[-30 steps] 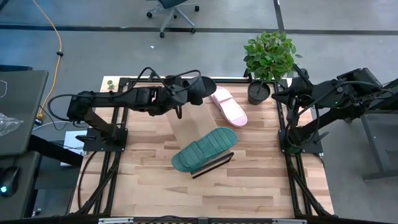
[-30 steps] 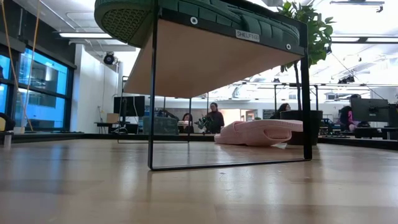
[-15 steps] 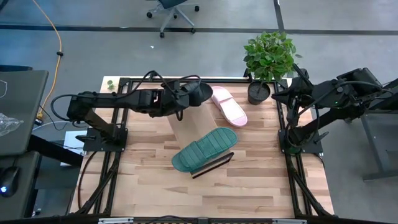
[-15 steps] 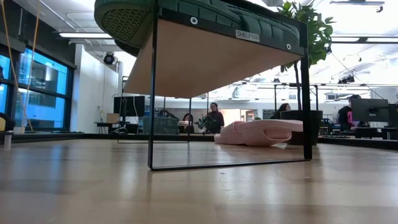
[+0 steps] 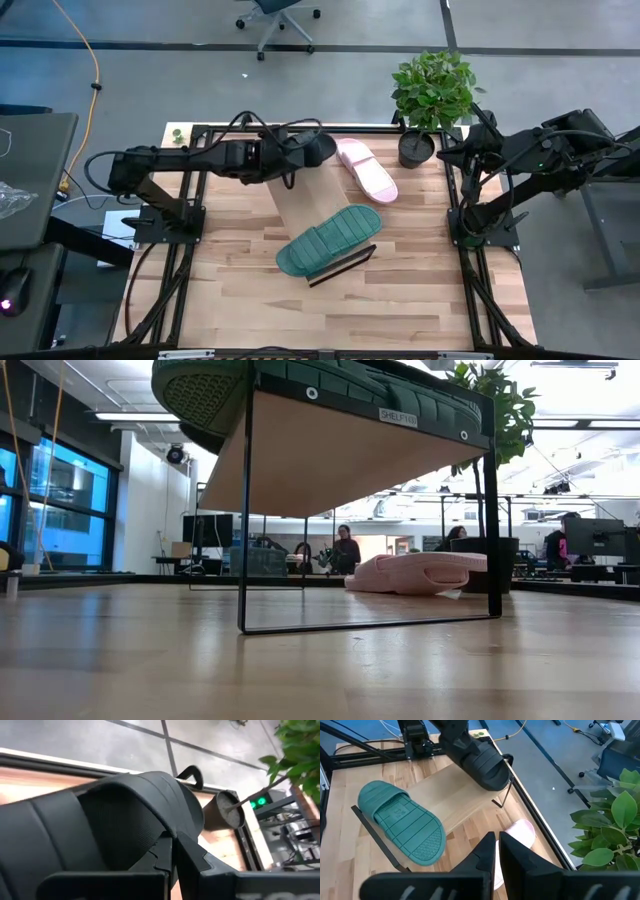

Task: Pick and place slides into the shelf
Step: Put the black pair of slides on the shelf

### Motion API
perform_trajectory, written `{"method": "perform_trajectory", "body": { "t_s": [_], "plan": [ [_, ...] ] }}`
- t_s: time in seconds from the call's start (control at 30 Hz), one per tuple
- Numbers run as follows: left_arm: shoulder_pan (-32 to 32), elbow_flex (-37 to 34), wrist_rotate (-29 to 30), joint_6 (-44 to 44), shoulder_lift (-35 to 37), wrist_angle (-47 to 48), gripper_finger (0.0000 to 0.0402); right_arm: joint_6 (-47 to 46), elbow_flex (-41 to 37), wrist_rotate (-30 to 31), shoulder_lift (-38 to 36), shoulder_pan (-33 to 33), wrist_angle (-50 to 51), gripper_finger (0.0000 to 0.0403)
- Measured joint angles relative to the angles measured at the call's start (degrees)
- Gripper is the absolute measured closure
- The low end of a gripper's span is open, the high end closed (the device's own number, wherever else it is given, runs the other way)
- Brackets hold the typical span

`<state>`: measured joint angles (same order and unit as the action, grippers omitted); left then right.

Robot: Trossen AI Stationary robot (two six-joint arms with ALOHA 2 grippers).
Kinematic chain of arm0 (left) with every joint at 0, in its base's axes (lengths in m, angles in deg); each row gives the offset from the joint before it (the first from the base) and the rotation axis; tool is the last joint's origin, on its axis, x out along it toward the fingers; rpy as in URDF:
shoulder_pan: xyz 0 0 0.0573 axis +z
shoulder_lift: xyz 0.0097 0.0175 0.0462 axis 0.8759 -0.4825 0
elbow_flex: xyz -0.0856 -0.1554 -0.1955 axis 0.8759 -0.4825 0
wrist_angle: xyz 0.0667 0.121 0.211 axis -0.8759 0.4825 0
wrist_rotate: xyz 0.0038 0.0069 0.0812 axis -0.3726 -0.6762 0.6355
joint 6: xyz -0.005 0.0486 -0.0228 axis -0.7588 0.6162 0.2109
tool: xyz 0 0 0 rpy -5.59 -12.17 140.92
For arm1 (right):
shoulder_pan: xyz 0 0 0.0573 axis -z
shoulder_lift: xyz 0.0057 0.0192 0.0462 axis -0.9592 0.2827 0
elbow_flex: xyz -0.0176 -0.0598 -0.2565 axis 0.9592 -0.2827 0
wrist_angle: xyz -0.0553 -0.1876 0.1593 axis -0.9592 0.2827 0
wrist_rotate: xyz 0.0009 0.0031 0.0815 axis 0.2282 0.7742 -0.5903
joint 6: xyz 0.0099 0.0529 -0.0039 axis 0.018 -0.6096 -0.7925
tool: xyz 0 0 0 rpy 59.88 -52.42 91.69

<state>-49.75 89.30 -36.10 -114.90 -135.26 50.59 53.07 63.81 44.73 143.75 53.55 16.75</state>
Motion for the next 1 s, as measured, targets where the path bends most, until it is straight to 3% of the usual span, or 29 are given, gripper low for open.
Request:
{"method": "perform_trajectory", "body": {
  "t_s": [0.27, 1.0],
  "plan": [
    [2.28, 0.0, -2.9, 3.12, -0.17, -2.97, 0.0401, 0.44, 0.0, 0.0, 0.0, 0.0, 0.0, 0.0387],
    [2.47, -2.85, -5.94, 1.15, -0.85, -2.94, 0.0401, 0.43, 0.0, 0.0, 0.0, 0.0, 0.0, 0.0387]
  ]
}}
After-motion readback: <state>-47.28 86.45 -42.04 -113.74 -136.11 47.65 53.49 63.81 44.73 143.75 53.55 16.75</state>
